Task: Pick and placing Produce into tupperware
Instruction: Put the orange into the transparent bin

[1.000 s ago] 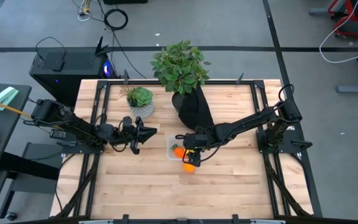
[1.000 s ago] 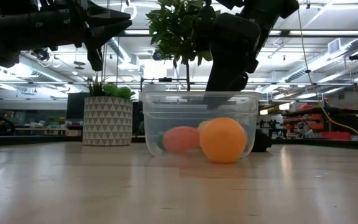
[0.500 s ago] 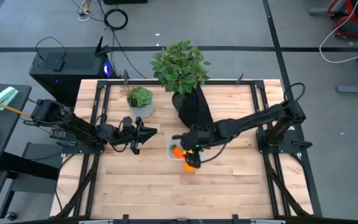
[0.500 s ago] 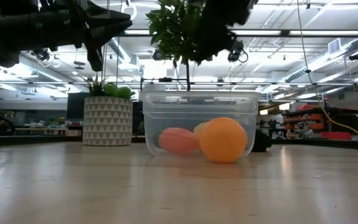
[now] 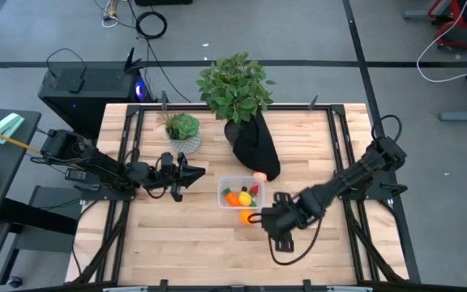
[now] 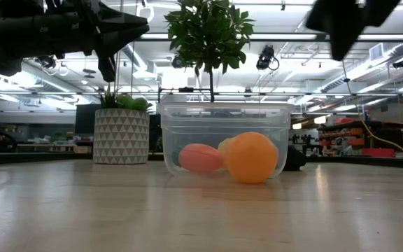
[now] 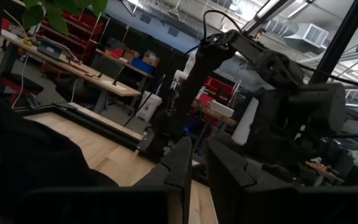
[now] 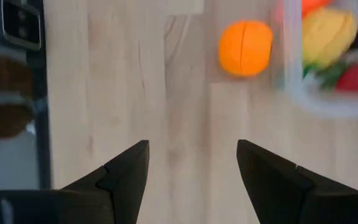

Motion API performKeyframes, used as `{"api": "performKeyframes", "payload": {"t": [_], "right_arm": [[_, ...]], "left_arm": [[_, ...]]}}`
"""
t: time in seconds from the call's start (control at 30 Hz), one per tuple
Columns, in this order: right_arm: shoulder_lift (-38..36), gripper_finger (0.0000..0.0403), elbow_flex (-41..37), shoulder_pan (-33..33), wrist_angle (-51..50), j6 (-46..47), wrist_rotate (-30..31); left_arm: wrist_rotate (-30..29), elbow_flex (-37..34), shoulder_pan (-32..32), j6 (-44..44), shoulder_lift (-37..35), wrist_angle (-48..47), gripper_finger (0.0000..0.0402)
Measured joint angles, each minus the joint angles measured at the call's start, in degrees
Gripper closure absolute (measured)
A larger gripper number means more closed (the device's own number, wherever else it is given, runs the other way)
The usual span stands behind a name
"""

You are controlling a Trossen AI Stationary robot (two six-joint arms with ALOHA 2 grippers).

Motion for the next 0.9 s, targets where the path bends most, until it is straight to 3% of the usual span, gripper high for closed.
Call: {"api": "performKeyframes", "payload": {"t": [0.33, 0.4, 0.53, 0.6, 0.67, 0.8, 0.9], "right_arm": [[0.09, 0.0154, -7.83, 11.0, 0.96, 43.23, 3.98], [0.11, 0.0154, -9.35, 12.7, 3.44, 52.44, 7.29], [0.17, 0.0156, -12.34, 15.64, 12.34, 67.89, 20.74], [1.25, 0.0161, -12.74, 16.15, 17.68, 70.66, 26.33], [3.26, 0.0167, -11.81, 15.89, 20.78, 69.98, 27.54], [10.12, 0.0184, -4.95, 14.8, 26.01, 66.48, 27.45], [16.42, 0.0195, 4.05, 14.08, 26.12, 63.74, 23.16]], "left_arm": [[-0.02, 0.0, 0.02, -1.14, 0.0, -0.06, 0.035], [-0.03, 0.0, 0.07, -2.64, 0.0, -0.03, 0.0351], [-0.02, 0.0, 0.07, -3.93, 0.0, -0.05, 0.0351], [-0.02, 0.0, 0.07, -4.45, 0.0, -0.03, 0.0352], [0.01, 0.0, 0.07, -5.03, 0.0, 0.09, 0.0353], [3.69, 0.0, 0.07, -5.36, 0.0, 0.32, 0.0352], [9.16, 0.0, 0.07, -5.73, 0.0, 0.23, 0.035]]}}
